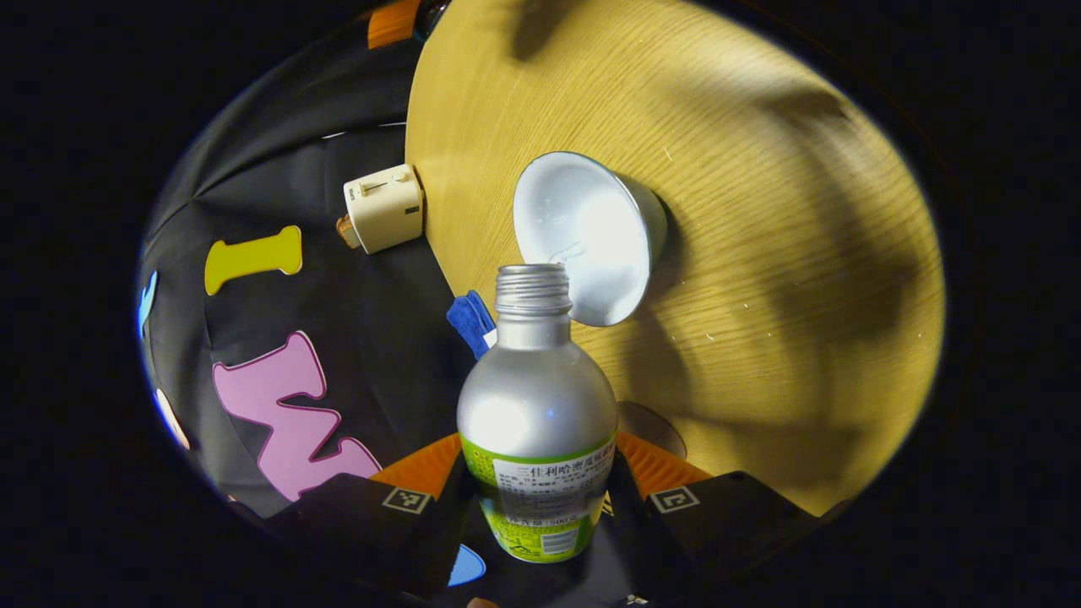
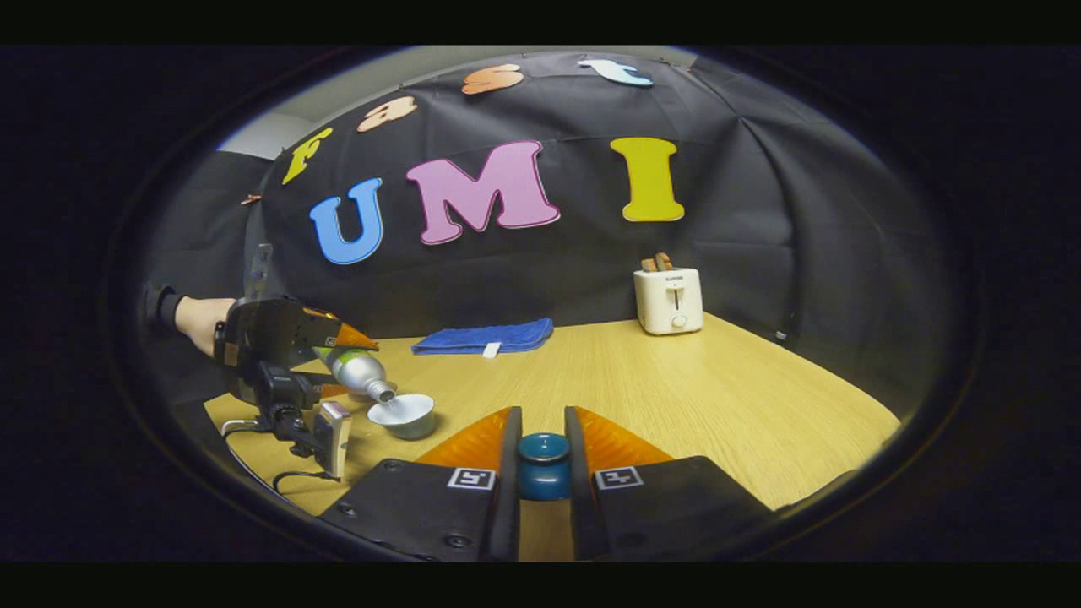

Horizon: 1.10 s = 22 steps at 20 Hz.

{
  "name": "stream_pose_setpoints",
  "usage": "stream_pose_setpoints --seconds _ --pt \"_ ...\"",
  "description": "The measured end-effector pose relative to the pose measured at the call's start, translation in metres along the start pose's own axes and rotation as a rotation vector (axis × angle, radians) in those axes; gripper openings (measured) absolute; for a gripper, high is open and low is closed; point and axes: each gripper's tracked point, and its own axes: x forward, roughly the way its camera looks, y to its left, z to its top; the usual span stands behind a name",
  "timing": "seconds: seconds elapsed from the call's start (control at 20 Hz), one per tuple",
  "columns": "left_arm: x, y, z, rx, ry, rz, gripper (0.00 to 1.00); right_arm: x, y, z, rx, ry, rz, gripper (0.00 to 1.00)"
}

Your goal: Open the teacup lid with one hand, grasp the water bottle and pour water into the teacup with the other hand; after pouring, place the water bottle on the coaster and then close the teacup lid.

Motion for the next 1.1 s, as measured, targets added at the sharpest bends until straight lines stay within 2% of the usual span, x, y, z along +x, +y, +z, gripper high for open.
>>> stream_pose_setpoints --seconds 0.5,0.6,0.65,0.75,0.8,1.1 --pt "0.002 0.003 -0.011 0.086 0.044 -0.044 0.80 0.000 -0.001 0.001 0.005 -0.001 0.007 0.24" --pt "0.003 0.005 -0.011 0.113 0.044 -0.042 0.79 0.002 0.000 -0.001 0.006 0.004 0.009 0.24" --pt "0.004 0.006 -0.012 0.130 0.045 -0.045 0.80 0.002 0.002 -0.001 0.006 0.006 0.012 0.28" --pt "0.004 0.010 -0.013 0.169 0.051 -0.050 0.79 0.003 0.004 -0.002 0.003 0.008 0.016 0.24" --pt "0.005 0.011 -0.013 0.182 0.056 -0.051 0.79 0.003 0.005 -0.001 0.002 0.008 0.018 0.28" --pt "0.004 0.014 -0.020 0.219 0.077 -0.050 0.79 0.005 0.011 -0.007 0.015 0.017 0.032 0.28"
